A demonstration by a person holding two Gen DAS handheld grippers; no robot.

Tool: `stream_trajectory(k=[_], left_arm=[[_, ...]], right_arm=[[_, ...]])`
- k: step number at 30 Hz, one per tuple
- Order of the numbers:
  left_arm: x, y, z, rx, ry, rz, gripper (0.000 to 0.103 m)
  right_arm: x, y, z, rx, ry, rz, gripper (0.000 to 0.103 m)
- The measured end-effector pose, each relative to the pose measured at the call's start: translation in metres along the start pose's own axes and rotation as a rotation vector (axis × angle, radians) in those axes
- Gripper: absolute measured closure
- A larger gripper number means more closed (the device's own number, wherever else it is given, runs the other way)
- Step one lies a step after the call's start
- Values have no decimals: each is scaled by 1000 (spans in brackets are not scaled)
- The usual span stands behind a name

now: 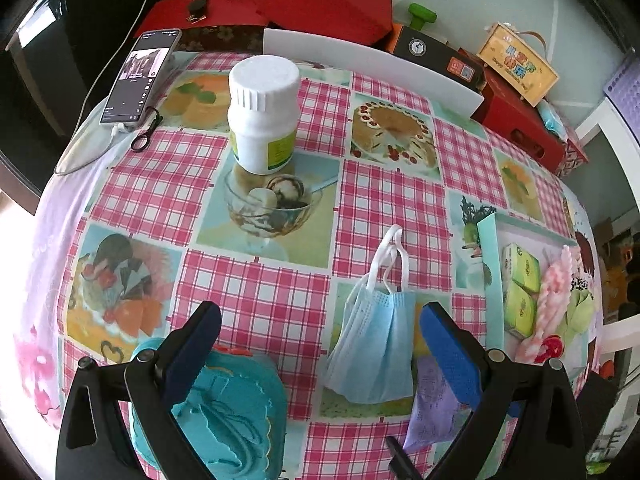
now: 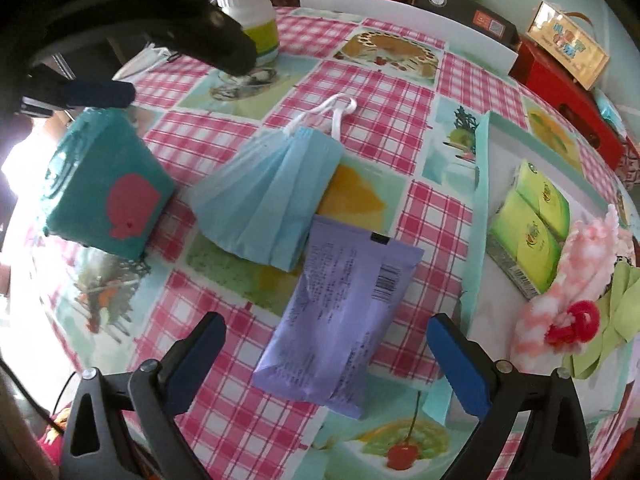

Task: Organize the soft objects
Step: 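Move both tools back toward the blue mask and purple packet, then close the right tool on the purple packet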

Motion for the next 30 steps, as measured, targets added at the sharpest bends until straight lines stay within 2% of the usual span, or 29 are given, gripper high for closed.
stream_trajectory(k=[3,10,19,24,30], left_arm=[[-1,0,-1,2,3,6,3],[-1,0,-1,5,9,9,3],[0,0,-2,13,16,22,3],[0,2,-3,24,20,30,3],[0,3,-4,30,22,27,4]], right_arm=[[4,-4,-1,6,-5,16,20],[17,-12,-9,16,-36,2,38],[29,-8,-24,39,-69,-23,45],[37,10,-41,92,-108,-52,45],[47,30,-63,160,-148,-44,45]])
Point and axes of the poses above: each gripper's, at about its wrist camera, not at the fingertips, and y roughly against the way its jaws point, x to its right, z to its underside, the point moved 2 cm from there along -y, roughly the way its jaws point, and after that the axes turned 14 degrees about -y, right-handed, at the moved point
